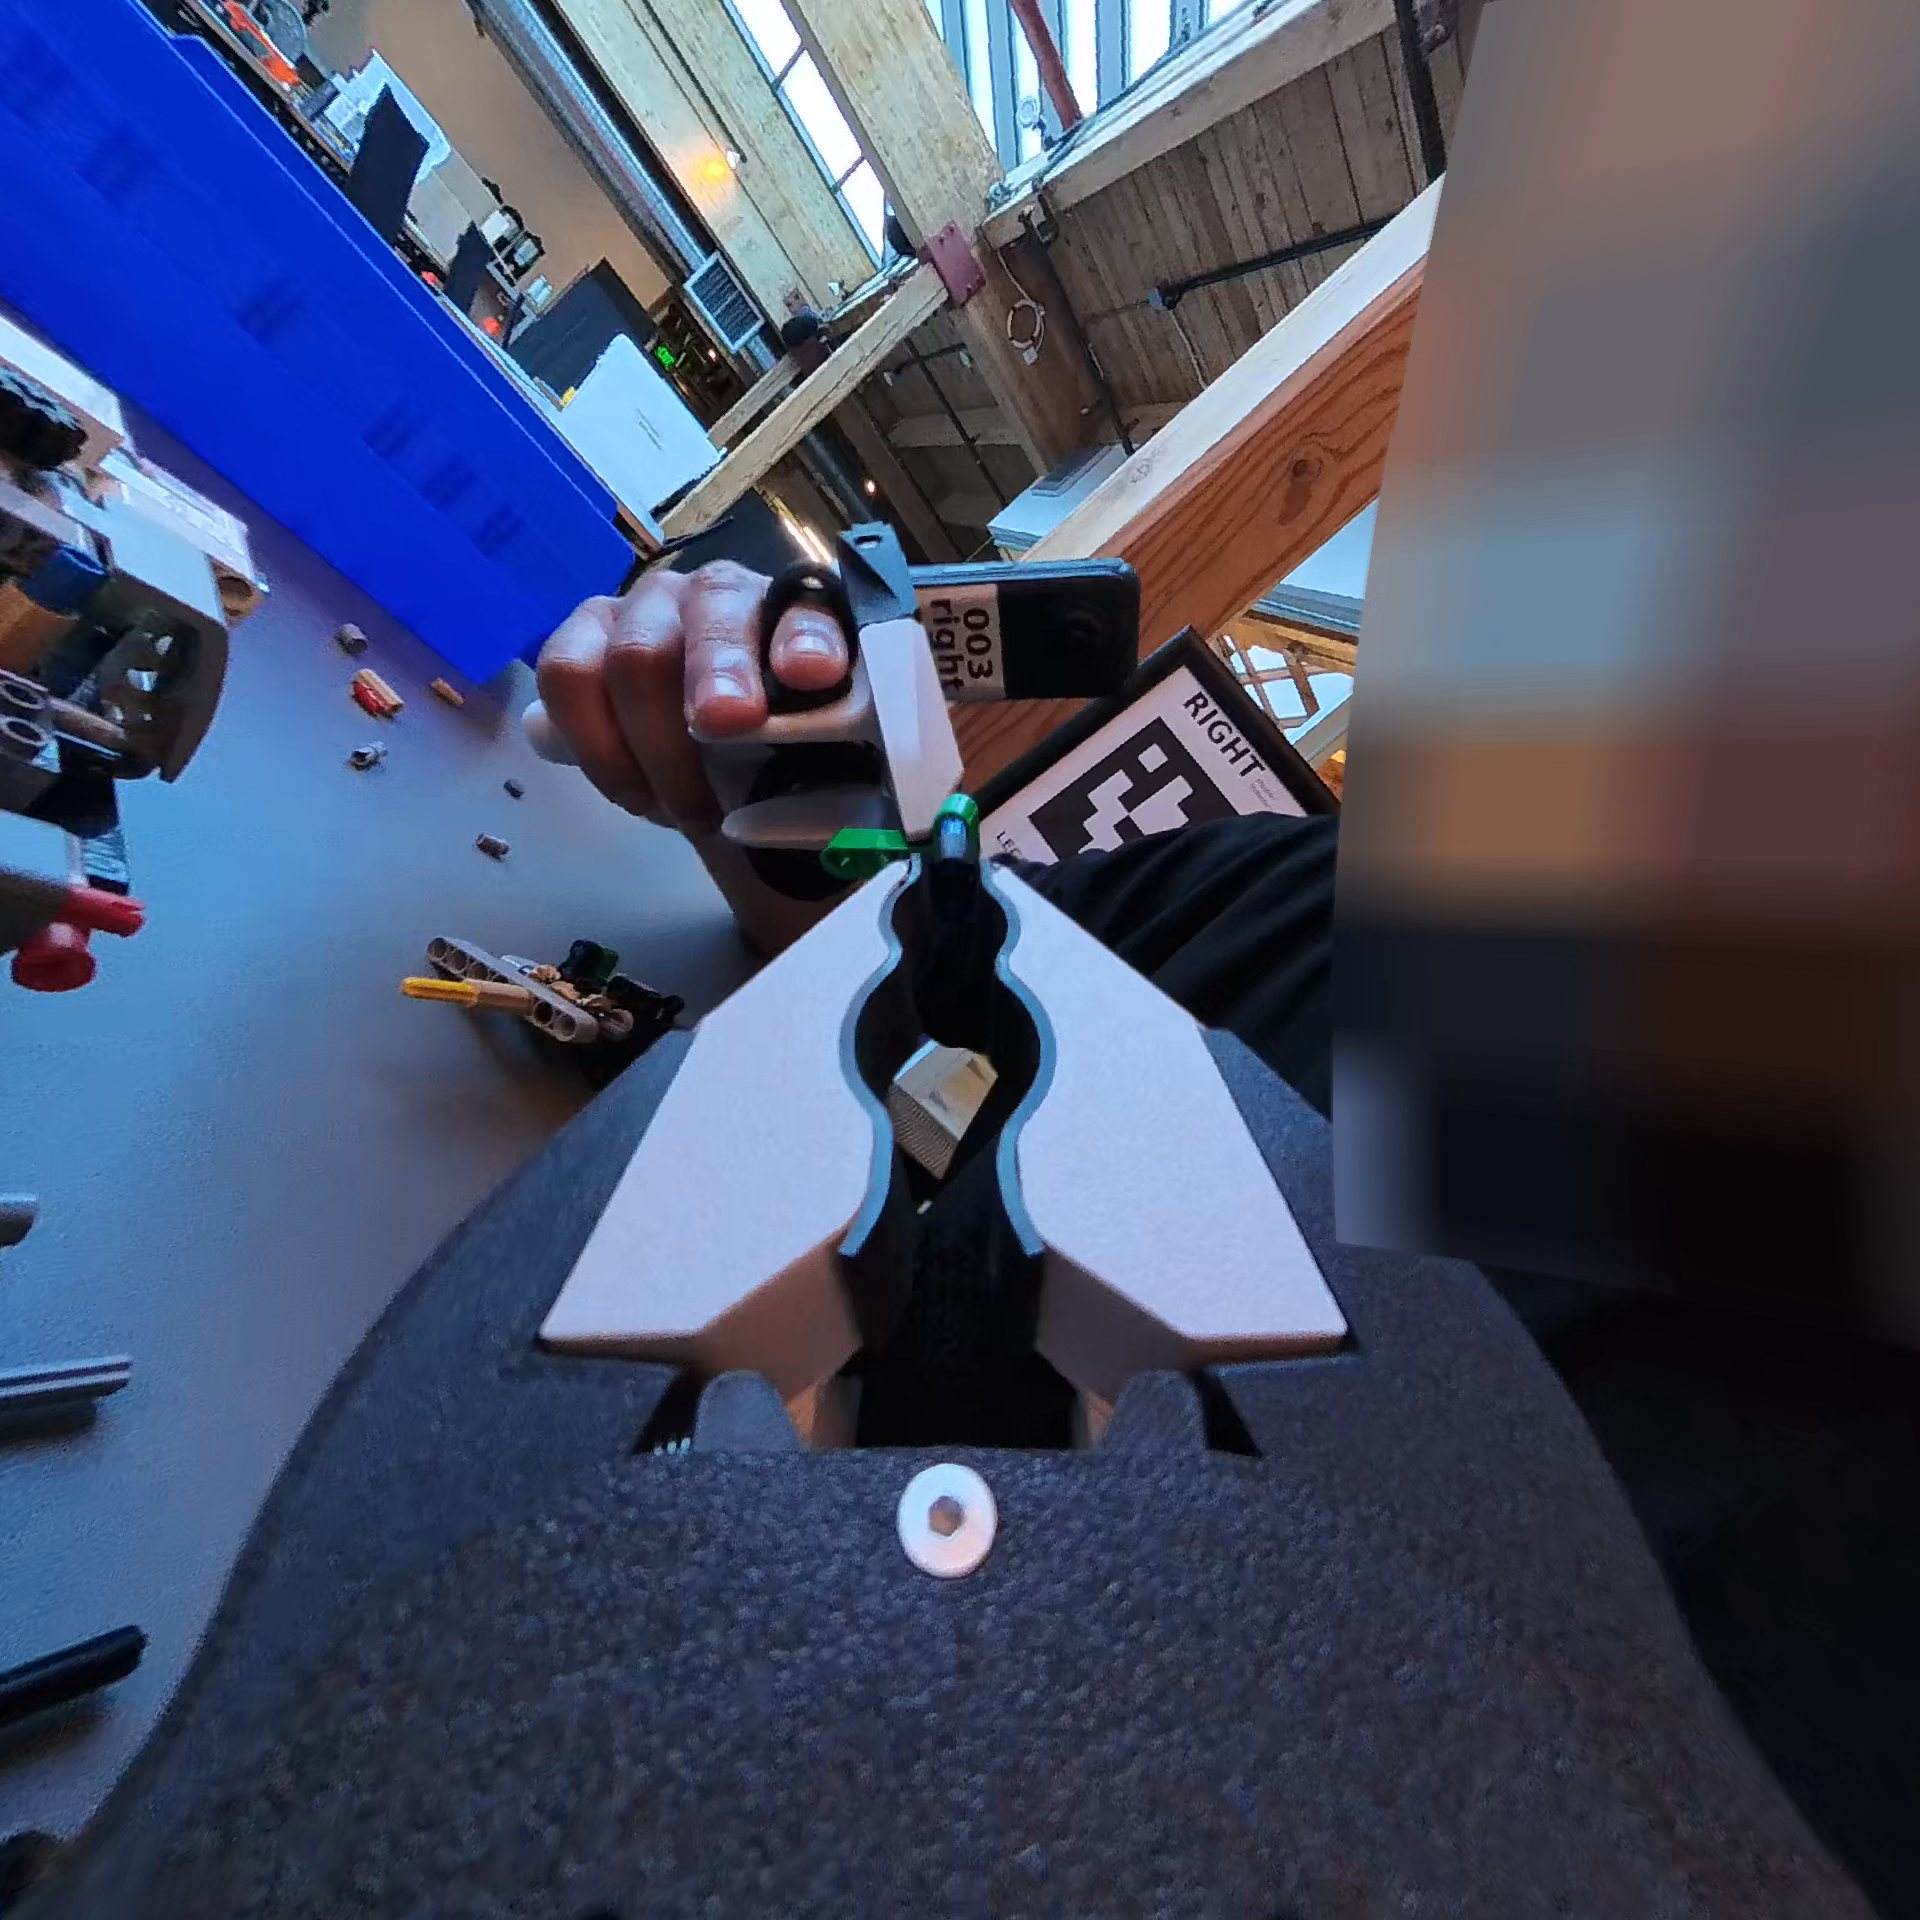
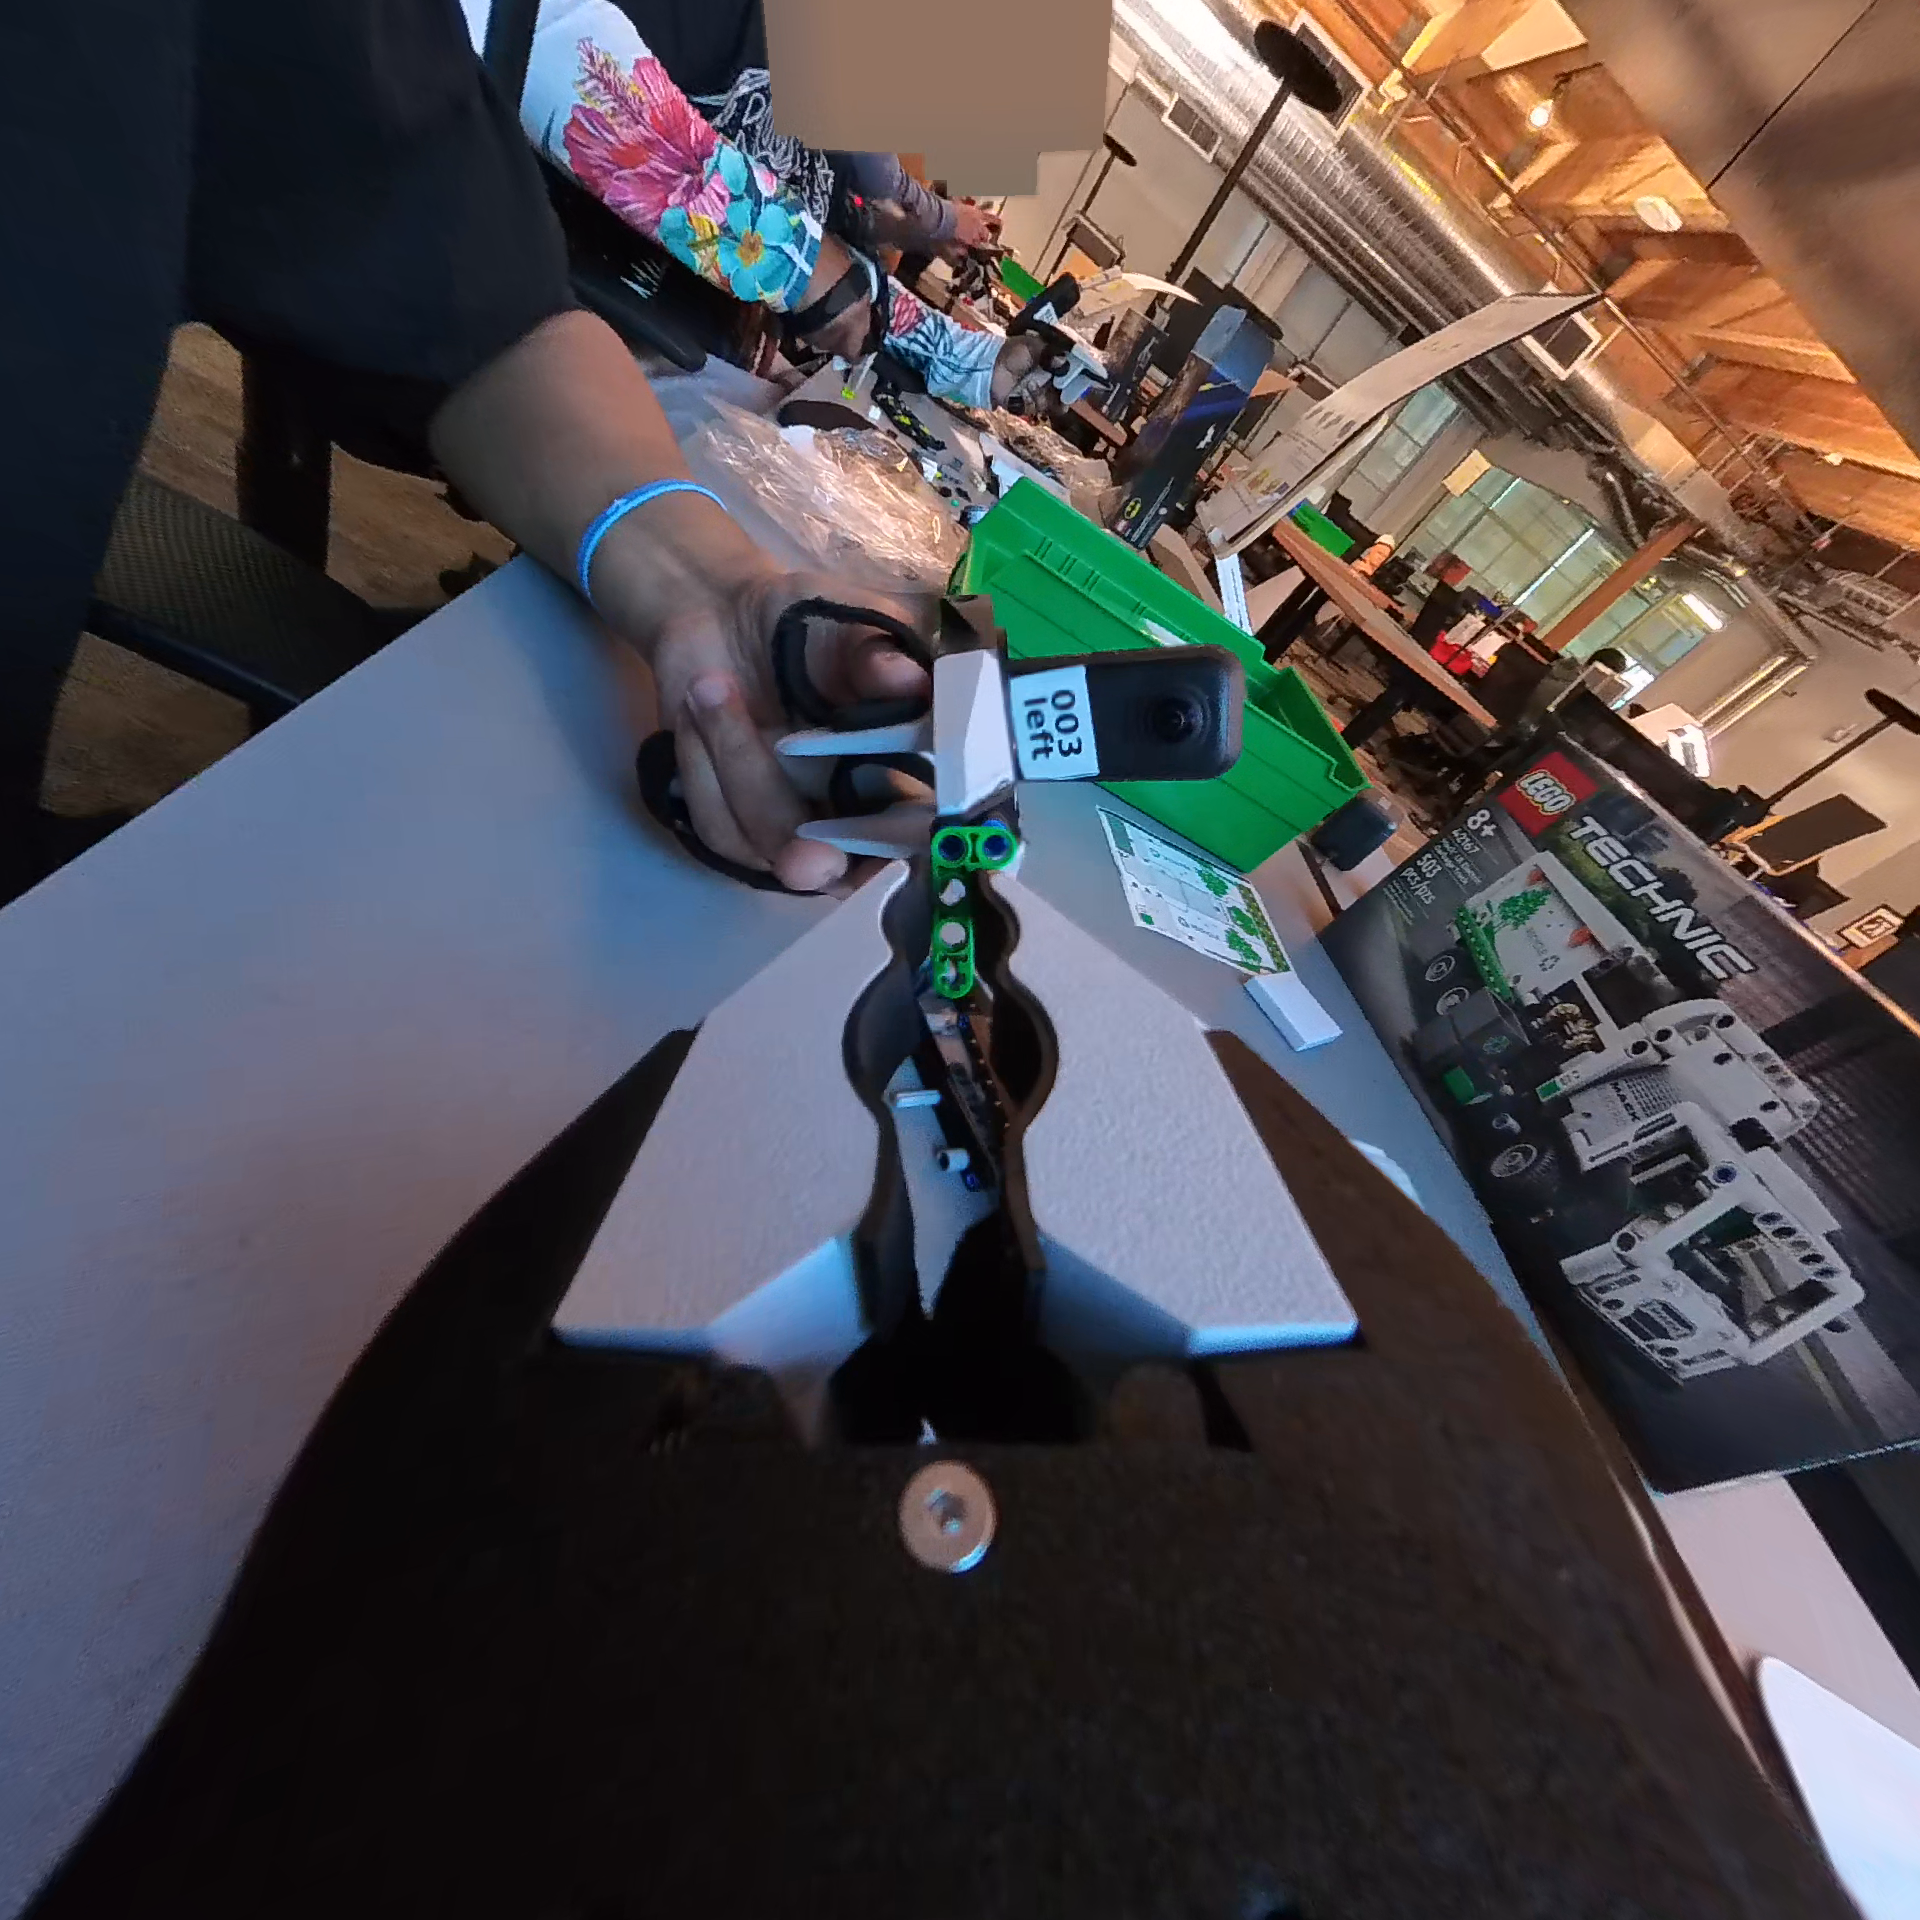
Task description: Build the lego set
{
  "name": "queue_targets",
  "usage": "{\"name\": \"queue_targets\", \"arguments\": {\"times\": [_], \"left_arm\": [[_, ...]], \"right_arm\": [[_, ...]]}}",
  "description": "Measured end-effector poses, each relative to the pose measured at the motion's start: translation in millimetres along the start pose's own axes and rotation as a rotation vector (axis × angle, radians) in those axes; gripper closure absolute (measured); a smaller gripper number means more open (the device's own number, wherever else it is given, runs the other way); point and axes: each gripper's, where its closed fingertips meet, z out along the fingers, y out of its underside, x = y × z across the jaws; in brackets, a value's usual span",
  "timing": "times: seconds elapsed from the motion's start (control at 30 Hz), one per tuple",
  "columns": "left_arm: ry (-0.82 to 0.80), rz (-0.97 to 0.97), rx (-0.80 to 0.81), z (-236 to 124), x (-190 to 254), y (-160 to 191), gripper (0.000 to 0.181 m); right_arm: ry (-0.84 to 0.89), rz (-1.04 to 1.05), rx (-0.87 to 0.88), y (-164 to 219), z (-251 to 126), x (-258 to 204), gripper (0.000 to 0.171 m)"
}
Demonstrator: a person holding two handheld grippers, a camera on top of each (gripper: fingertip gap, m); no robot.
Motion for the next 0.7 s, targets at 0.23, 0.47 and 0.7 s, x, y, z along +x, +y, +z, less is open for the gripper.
{"name": "queue_targets", "arguments": {"times": [0.23,0.47,0.7], "left_arm": [[0.022,-0.019,-0.104,4.1,0.9,16.6,0.178],[-0.005,-0.051,-0.312,7.3,-4.0,50.9,0.178],[0.015,-0.086,-0.295,8.0,-2.5,49.4,0.177]], "right_arm": [[-0.129,0.032,-0.005,-0.4,-3.3,-16.0,0.165],[-0.325,0.076,-0.066,5.8,-8.2,-45.6,0.165],[-0.327,0.078,-0.075,5.9,-8.9,-45.7,0.165]]}}
